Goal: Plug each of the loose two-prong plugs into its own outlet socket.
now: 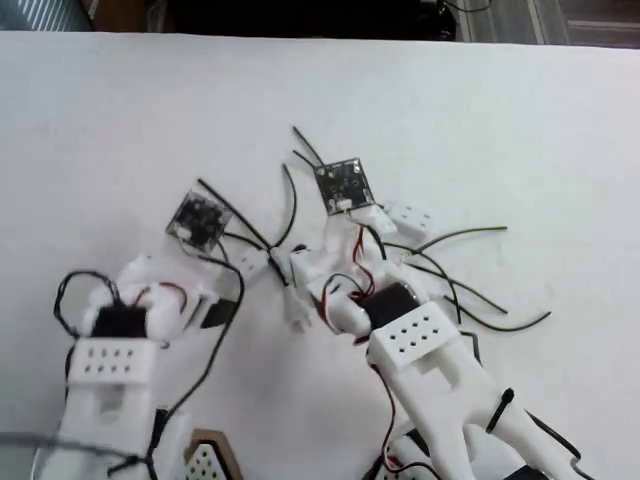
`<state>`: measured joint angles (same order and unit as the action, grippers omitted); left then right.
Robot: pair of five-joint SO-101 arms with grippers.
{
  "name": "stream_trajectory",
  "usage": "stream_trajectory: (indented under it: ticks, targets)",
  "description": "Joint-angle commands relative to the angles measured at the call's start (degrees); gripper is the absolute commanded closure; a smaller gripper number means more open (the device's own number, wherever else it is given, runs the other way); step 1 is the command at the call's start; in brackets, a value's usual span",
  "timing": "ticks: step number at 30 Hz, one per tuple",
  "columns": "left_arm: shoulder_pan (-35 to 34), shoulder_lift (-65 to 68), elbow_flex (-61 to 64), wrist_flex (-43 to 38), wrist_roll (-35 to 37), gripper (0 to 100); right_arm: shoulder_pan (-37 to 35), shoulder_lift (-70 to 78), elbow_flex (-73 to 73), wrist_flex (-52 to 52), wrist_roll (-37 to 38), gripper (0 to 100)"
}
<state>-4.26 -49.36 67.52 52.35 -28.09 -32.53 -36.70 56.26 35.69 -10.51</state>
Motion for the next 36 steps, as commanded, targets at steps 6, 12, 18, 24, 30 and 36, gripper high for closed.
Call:
stream_trajectory:
  ticks: [6,12,18,24,30,36]
  targets:
    - [4.5,22.7,-13.6,-5.9,-0.4,64,3.0,-1.9,-0.3,-0.7,-0.8,76.9]
    - [4.5,31.4,-14.2,-12.9,-0.4,64,5.3,-2.0,-0.3,-1.0,-1.0,76.9]
    - [6.0,34.1,-15.6,-13.4,-0.4,67,5.2,-2.0,-0.3,-1.1,-1.0,76.9]
    - [10.9,36.7,-15.6,-13.4,-0.4,80,5.3,-2.0,-0.3,-1.1,-1.0,76.9]
    - [11.6,38.0,-15.9,-13.0,-0.4,87,5.3,-1.9,-0.3,-1.1,-1.0,76.9]
    - [11.2,37.7,-16.0,-12.5,-0.4,98,5.3,-1.8,-0.3,-1.1,-0.9,76.9]
